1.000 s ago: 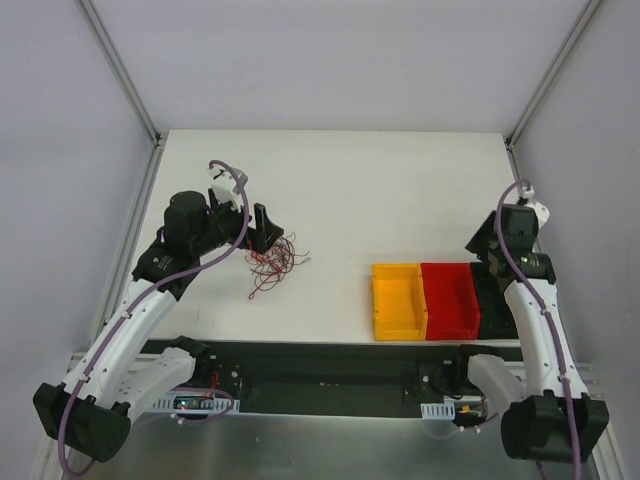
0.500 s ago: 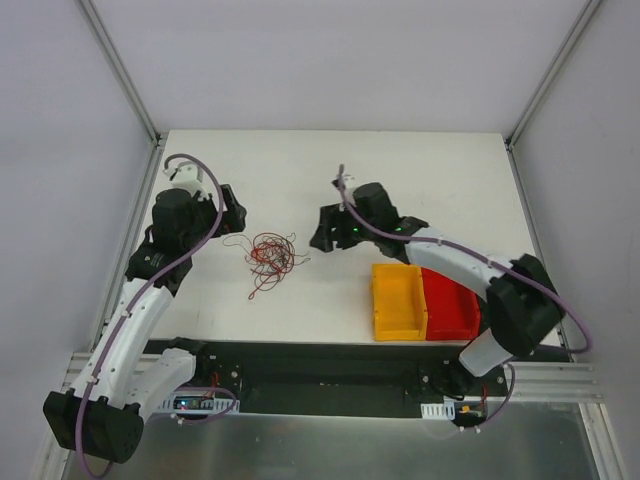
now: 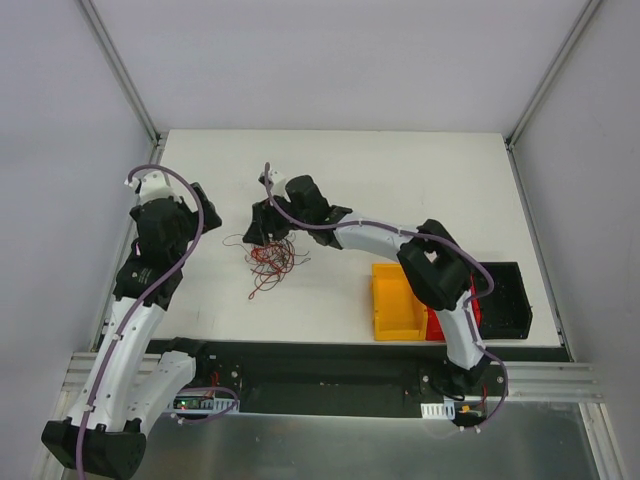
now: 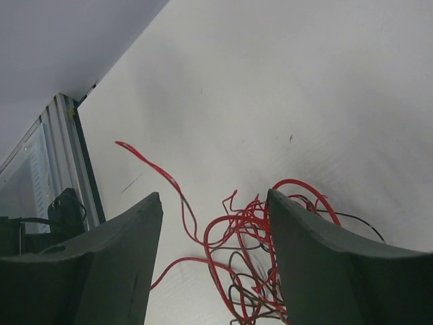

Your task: Untangle the cables

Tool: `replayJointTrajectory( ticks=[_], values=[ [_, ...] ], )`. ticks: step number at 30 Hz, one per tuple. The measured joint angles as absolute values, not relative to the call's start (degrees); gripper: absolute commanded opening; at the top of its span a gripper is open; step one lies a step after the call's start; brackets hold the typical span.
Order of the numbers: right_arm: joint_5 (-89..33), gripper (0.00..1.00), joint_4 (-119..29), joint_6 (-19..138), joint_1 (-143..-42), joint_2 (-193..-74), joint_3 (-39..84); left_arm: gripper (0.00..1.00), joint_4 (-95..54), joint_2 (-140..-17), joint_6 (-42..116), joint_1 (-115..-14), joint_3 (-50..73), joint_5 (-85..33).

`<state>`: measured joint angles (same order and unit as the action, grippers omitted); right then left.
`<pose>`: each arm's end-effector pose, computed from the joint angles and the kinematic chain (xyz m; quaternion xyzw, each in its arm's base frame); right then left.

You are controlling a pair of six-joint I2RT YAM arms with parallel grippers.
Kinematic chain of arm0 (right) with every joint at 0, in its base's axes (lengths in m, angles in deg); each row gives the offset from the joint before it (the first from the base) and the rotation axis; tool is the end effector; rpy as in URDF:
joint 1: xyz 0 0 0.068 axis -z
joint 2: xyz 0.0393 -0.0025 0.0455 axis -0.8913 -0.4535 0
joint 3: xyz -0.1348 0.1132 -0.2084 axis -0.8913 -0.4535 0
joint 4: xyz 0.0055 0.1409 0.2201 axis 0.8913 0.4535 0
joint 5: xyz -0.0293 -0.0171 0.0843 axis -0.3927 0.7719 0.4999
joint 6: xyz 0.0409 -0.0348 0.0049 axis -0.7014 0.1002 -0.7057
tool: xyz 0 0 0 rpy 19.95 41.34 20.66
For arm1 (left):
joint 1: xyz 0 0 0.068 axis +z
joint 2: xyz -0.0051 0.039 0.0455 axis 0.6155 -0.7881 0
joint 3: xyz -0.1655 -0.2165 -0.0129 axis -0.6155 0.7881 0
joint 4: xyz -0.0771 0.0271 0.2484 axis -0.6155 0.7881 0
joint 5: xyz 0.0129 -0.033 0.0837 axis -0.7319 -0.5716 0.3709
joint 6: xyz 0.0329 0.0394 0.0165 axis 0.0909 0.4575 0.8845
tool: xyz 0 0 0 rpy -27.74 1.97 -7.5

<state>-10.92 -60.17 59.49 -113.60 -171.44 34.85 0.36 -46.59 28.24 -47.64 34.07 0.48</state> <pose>0.3010 0.3894 0.2383 -0.4095 0.6789 0.4302 0.4318 0.1719 -0.0180 0.3561 -0.1693 0.7593 -0.0392 0.6272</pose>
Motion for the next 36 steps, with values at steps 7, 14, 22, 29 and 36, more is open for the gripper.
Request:
replayJointTrajectory(
  ticks=[7,14,22,29,36],
  values=[
    [-7.40,0.24,-60.22,56.83,-113.95,-178.67,39.29,0.99,0.30,-47.86,28.28,-47.64,34.07,-1.18],
    [-6.13,0.01,-61.75,50.42,-112.77,-177.14,37.35,0.94,-0.64,-48.69,28.70,-47.64,34.75,-6.73],
    [-1.65,0.01,-68.00,34.21,-103.09,-166.59,29.35,0.75,-5.93,-51.31,30.45,-47.64,36.24,-25.22],
    [-0.18,0.01,-70.36,27.17,-103.17,-160.10,27.51,0.78,-10.41,-52.71,31.17,-47.64,37.55,-38.18],
    [0.21,0.01,-70.27,24.94,-104.07,-155.07,25.08,0.83,-13.95,-55.03,31.41,-47.64,37.55,-48.41]
  ],
)
